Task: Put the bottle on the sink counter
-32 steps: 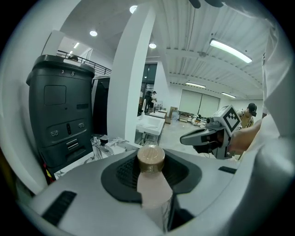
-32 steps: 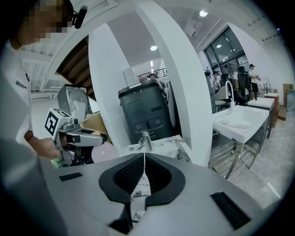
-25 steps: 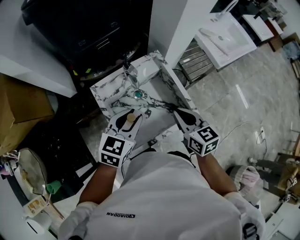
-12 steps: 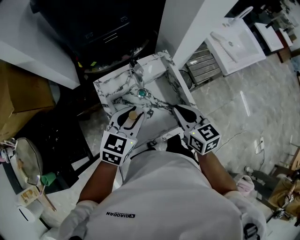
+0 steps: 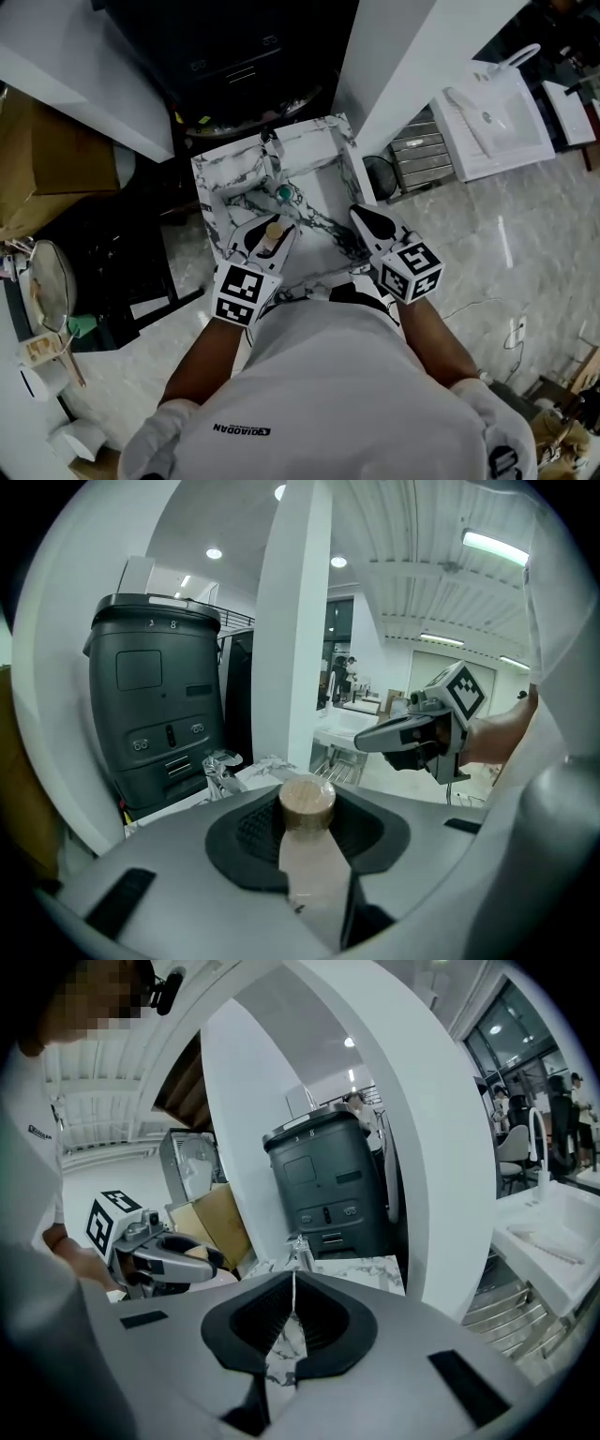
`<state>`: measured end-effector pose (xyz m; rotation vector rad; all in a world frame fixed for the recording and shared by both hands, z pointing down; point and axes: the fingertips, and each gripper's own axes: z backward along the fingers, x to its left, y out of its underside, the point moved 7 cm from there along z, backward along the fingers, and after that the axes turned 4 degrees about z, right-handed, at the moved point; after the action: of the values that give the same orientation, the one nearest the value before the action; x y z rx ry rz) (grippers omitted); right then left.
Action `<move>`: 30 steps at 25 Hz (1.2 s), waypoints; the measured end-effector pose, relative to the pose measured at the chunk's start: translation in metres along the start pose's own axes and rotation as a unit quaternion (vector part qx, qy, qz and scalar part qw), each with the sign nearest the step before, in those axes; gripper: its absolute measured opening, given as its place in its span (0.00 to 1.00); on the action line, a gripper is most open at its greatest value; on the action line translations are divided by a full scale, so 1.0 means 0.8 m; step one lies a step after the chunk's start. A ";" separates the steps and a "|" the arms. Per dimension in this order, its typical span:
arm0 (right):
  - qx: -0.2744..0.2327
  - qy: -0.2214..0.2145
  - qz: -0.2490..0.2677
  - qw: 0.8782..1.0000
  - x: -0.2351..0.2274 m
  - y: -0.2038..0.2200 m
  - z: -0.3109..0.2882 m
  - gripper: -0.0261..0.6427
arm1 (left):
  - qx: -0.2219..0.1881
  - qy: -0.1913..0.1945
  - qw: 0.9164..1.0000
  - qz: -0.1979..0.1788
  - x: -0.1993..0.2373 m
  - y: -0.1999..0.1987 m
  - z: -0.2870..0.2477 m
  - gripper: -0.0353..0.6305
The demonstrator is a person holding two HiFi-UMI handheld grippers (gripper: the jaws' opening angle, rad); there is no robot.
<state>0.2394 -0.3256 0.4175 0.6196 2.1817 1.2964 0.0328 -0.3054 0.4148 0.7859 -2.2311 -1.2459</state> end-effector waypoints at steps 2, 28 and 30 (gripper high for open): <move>-0.002 -0.008 0.003 1.000 -0.015 -0.003 0.002 0.10 | 0.003 -0.010 1.000 0.002 -0.005 -0.004 -0.012 0.25; 0.005 -0.049 -0.001 0.999 -0.132 0.014 0.007 0.10 | -0.007 -0.092 0.995 0.035 -0.002 -0.029 -0.179 0.25; 0.004 -0.046 -0.002 0.999 -0.137 0.014 0.005 0.10 | -0.011 -0.096 0.995 0.038 0.005 -0.029 -0.193 0.25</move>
<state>0.3264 -0.3859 0.4479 0.6641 2.1129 1.2324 0.1339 -0.4110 0.4699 0.5900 -2.3703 -1.3565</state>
